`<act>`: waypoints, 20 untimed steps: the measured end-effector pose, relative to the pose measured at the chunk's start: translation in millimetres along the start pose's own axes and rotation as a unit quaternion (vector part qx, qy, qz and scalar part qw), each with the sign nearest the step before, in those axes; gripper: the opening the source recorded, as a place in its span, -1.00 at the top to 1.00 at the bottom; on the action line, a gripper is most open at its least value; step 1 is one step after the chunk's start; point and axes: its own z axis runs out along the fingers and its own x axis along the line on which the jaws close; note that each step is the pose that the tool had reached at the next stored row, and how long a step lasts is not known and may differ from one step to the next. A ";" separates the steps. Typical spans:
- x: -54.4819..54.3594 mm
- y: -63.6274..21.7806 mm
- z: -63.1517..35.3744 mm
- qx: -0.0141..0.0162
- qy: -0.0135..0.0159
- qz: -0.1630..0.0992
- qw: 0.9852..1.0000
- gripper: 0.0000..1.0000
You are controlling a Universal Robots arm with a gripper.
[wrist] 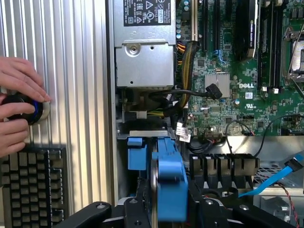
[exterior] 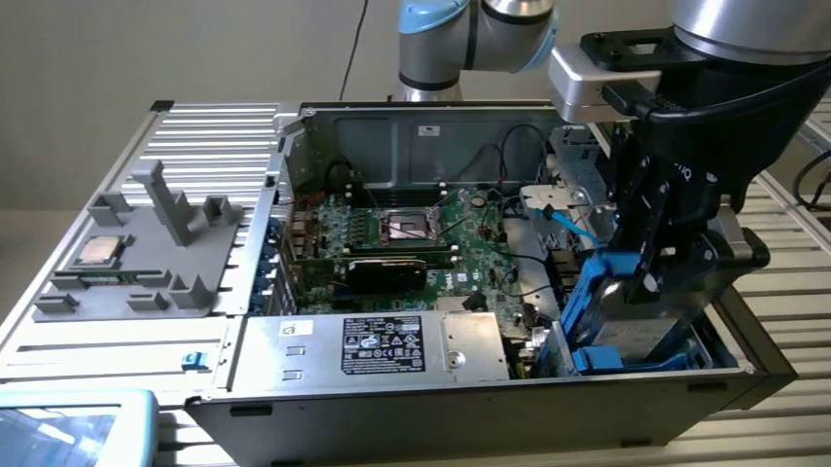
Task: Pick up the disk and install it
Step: 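Insert the first disk wire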
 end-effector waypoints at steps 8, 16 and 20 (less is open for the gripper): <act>0.0 -0.3 0.1 0.000 0.000 0.000 1.000 -0.16; 0.0 -0.3 0.1 0.000 0.000 0.000 1.000 -0.16; 0.0 -0.3 0.0 0.000 0.000 0.000 1.000 -0.16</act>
